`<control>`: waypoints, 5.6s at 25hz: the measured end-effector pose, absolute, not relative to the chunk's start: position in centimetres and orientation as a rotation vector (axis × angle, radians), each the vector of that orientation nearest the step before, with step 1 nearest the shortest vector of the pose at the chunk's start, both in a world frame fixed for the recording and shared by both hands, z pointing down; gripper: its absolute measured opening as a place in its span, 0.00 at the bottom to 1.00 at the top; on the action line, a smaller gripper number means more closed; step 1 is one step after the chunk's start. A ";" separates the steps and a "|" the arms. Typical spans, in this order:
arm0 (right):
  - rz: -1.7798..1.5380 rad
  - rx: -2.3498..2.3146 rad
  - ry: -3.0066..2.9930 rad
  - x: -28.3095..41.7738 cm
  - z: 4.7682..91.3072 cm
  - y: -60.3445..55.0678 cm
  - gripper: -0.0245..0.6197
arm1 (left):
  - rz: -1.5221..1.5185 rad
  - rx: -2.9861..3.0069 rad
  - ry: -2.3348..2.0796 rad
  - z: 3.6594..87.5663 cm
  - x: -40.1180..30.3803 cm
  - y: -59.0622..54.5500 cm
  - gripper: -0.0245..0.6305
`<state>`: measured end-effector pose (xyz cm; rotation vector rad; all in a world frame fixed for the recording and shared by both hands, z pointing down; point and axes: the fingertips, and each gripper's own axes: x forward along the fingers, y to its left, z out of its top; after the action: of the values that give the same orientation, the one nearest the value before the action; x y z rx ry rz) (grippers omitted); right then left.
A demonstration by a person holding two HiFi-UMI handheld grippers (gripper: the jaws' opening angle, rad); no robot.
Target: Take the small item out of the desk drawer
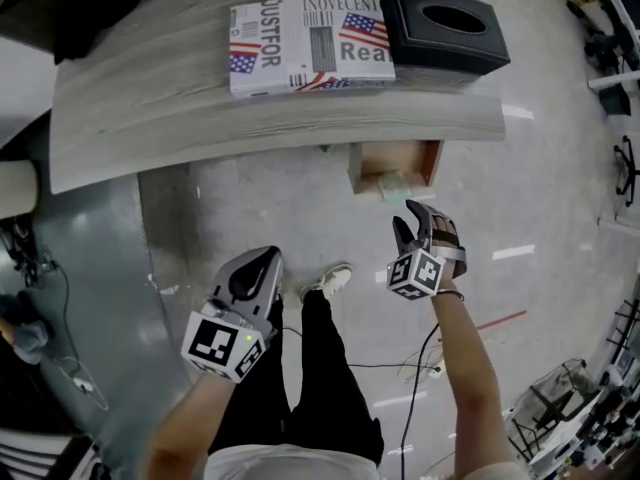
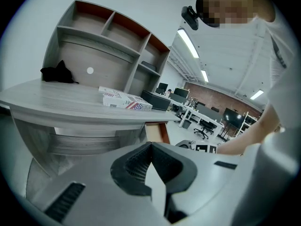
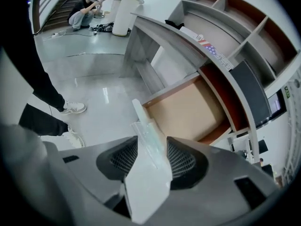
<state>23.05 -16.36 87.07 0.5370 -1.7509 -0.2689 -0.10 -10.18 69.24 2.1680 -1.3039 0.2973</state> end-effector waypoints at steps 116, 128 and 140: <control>-0.457 1.394 -1.971 18.9 34.4 -6.0 0.07 | -0.169 2.344 -1.528 39.6 -12.4 -6.9 0.07; -0.446 1.397 -1.914 17.8 34.6 -4.1 0.07 | -0.184 2.354 -1.458 40.8 -12.8 -6.0 0.07; -0.445 1.435 -1.870 16.6 35.3 -2.1 0.07 | -0.171 2.364 -1.384 42.5 -13.6 -5.0 0.07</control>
<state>16.58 -2.08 35.29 1.4350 -1.8696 -0.4451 -13.64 -4.98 42.50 2.3645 -1.3844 -0.1713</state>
